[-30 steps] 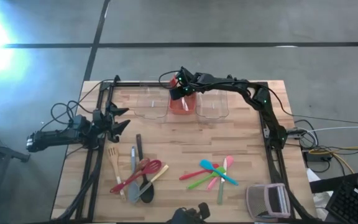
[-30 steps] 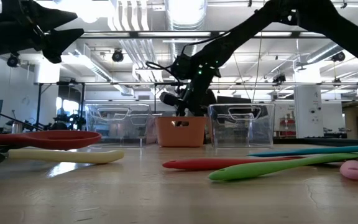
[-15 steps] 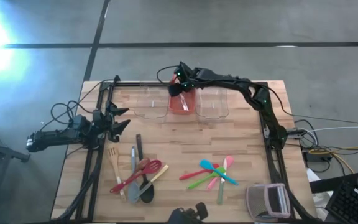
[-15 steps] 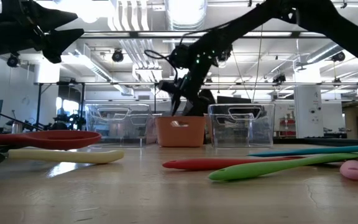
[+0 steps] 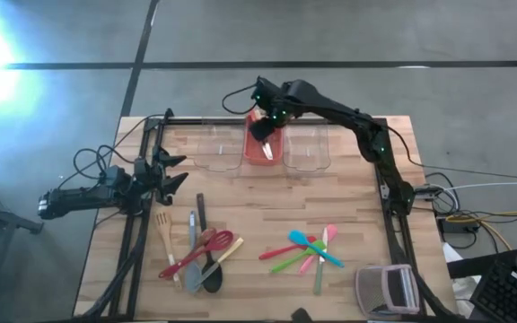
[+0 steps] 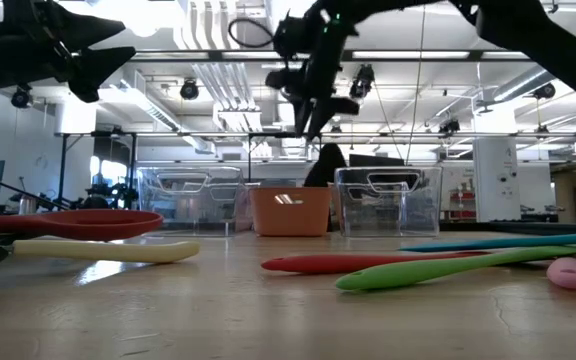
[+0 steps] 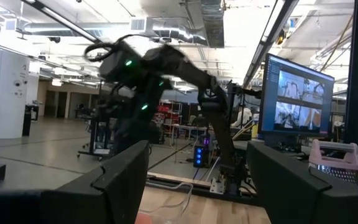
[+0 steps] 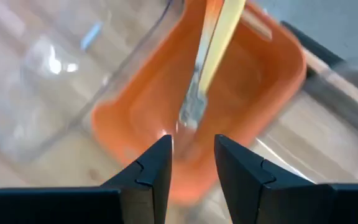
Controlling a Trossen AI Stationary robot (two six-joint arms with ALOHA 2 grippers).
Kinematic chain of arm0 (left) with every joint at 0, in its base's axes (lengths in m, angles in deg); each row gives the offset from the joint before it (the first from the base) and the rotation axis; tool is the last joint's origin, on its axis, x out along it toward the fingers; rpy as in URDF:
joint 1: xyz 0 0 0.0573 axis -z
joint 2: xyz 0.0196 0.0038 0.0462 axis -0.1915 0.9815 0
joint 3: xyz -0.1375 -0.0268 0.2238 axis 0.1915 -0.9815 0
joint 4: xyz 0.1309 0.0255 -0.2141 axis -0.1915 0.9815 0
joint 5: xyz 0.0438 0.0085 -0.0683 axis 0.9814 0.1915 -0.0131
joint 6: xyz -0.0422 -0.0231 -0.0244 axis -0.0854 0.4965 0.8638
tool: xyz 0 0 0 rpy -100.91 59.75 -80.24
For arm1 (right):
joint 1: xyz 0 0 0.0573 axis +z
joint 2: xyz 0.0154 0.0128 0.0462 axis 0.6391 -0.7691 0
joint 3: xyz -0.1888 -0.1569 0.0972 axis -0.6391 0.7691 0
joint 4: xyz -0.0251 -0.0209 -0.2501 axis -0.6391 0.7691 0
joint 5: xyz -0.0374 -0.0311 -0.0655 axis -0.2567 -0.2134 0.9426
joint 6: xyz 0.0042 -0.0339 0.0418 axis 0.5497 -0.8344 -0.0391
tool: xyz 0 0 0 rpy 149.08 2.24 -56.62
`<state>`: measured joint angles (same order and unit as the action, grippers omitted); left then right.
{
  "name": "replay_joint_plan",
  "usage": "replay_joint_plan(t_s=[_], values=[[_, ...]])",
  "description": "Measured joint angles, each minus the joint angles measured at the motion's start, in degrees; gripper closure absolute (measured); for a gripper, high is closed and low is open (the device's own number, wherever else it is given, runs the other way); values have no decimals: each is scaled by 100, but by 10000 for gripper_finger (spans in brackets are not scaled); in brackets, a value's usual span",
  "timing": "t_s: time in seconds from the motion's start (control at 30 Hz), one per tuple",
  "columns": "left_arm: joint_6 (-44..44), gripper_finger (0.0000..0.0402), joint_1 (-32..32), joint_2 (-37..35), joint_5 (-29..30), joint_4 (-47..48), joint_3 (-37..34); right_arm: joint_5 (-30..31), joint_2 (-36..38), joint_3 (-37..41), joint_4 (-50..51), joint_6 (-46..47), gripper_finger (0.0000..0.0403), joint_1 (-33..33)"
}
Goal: Pick & Place Kitchen Items
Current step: Put the green table knife into the orange bin
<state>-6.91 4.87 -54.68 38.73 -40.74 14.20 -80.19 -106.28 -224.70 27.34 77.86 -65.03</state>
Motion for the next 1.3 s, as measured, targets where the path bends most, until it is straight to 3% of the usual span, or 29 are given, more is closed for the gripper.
replay_joint_plan(t_s=[0.27,0.63,1.03,1.3], values=[[39,129,2,-2,-1,64,0,95,592,169,1331,-71,325,609],[136,129,2,15,-3,148,0,457,1567,790,1332,836,356,1828],[248,128,1,20,-4,151,0,459,2754,2706,1291,3652,353,3614],[246,128,2,22,-4,192,0,453,2915,3457,1021,5937,355,4944]])
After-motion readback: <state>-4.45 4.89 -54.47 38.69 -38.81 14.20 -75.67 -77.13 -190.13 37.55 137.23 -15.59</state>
